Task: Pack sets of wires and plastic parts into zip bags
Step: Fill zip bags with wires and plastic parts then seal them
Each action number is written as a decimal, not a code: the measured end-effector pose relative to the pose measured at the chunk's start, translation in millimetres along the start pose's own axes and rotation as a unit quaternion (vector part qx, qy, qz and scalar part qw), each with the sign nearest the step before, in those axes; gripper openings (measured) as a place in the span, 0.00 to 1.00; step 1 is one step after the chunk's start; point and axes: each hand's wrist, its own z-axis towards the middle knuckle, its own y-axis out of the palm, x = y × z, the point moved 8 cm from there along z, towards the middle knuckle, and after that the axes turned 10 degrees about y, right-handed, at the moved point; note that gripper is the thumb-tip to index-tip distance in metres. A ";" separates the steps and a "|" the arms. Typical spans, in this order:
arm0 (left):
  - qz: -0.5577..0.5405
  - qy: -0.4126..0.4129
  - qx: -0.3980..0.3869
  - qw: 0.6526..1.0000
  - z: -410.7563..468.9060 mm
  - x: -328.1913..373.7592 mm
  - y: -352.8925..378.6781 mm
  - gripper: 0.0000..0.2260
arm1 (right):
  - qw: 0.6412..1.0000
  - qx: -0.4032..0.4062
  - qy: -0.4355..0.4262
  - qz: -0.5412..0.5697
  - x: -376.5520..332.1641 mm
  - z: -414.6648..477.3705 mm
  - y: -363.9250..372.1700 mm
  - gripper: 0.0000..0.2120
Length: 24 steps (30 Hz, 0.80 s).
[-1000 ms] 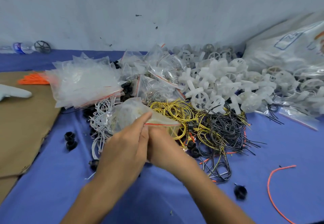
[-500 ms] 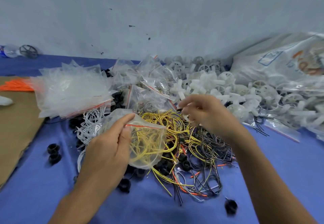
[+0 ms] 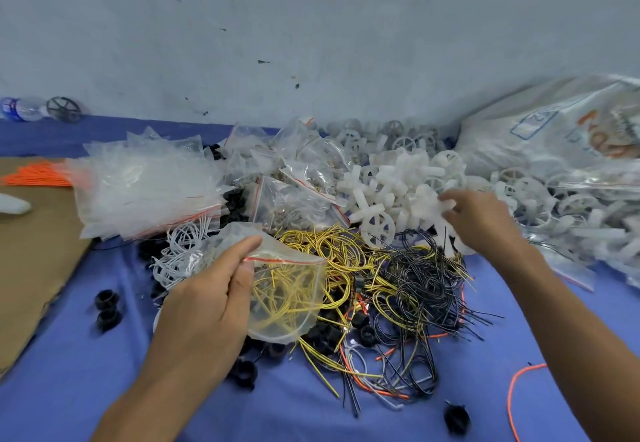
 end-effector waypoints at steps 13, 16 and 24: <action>0.018 -0.008 0.001 1.000 0.1 -1.5 13.0 0.17 | 0.718 -0.481 -0.075 0.498 -138.2 -203.5 27.3 0.09; 0.025 -0.006 0.021 0.999 -0.4 -8.6 -5.2 0.13 | 0.735 -0.455 0.010 0.503 -150.9 -198.3 50.7 0.10; 0.098 0.043 -0.056 0.993 -2.3 5.6 6.5 0.22 | 0.623 -0.503 0.015 0.599 -207.3 -217.8 51.9 0.09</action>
